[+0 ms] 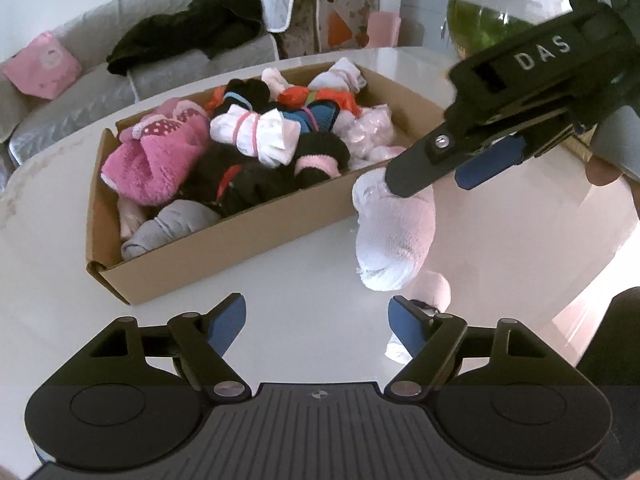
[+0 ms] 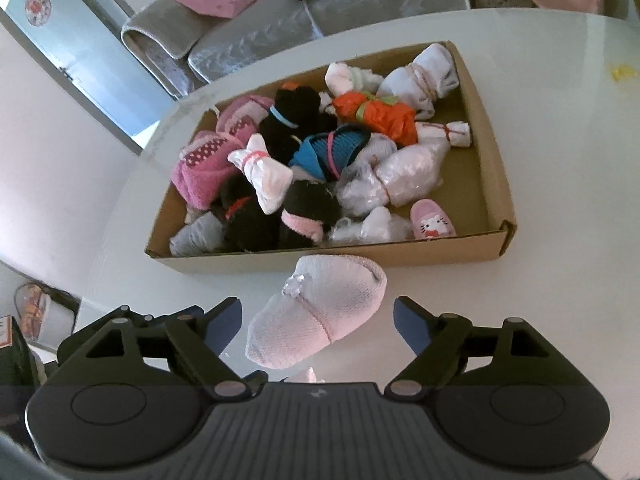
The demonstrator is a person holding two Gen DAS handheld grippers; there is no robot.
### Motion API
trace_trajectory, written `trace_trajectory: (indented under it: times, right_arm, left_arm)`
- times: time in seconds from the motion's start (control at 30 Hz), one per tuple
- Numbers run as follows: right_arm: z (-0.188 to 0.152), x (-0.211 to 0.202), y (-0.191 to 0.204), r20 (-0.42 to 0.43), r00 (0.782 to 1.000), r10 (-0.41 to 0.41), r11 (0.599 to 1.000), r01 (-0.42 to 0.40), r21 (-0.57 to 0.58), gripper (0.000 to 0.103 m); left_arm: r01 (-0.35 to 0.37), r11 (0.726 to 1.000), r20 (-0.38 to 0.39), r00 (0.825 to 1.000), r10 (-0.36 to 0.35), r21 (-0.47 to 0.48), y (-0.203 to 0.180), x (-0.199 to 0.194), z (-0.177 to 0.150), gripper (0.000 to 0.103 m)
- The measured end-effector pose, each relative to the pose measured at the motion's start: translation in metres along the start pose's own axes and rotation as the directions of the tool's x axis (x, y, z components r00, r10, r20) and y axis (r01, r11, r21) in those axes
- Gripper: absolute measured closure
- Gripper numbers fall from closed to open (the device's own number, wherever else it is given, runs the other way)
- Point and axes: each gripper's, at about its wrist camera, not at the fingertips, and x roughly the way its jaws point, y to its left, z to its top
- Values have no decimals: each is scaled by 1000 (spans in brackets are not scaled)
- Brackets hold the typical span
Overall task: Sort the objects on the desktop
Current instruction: 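Move both open tools back to the white socks beside the box, then grasp the large white sock bundle with the right tool while the left grasps the black-banded white sock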
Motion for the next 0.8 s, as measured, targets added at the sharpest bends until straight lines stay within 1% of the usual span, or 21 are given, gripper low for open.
trace_trajectory:
  times: [0.07,0.2,0.27,0.33,0.5,0.53,0.63,0.67,0.8]
  right_arm:
    - [-3,5,1,-9,1000,-8,1000,8,7,22]
    - [-9,18,6,-30,999,-45,999,45,6,22]
    - [-10,25,8,-40,998,-50,999,50,-5,22]
    - [-12,29,10,-48,997,-59,998,59,-12,22]
    - [-16,37,4,-59,997,-45,999,45,-5,23]
    - [-17,38,2,-60,997,-45,999,44,-4,23]
    - [-18,42,-2,-64,997,-40,999,40,1,24]
    - [-19,43,-3,-65,997,-37,999,37,3,24]
    - [-23,44,-7,-62,998,-32,999,33,2,25]
  left_arm:
    - [-3,1000,-9,1000,3,1,-1,5,0,20]
    - [-16,999,-24,1000,17,40,-9,14,-2,20]
    - [-20,998,-17,1000,21,51,-12,16,-2,17]
    - [-21,999,-16,1000,22,48,-13,17,-1,17]
    - [-27,999,-11,1000,28,47,-16,18,-3,15]
    - [-32,998,-10,999,32,47,-18,18,-4,13]
    - [-66,996,-1,998,66,56,-23,19,-5,8]
    - [-72,996,2,997,73,58,-25,18,-5,8]
    - [-70,997,3,998,70,44,-25,17,-6,7]
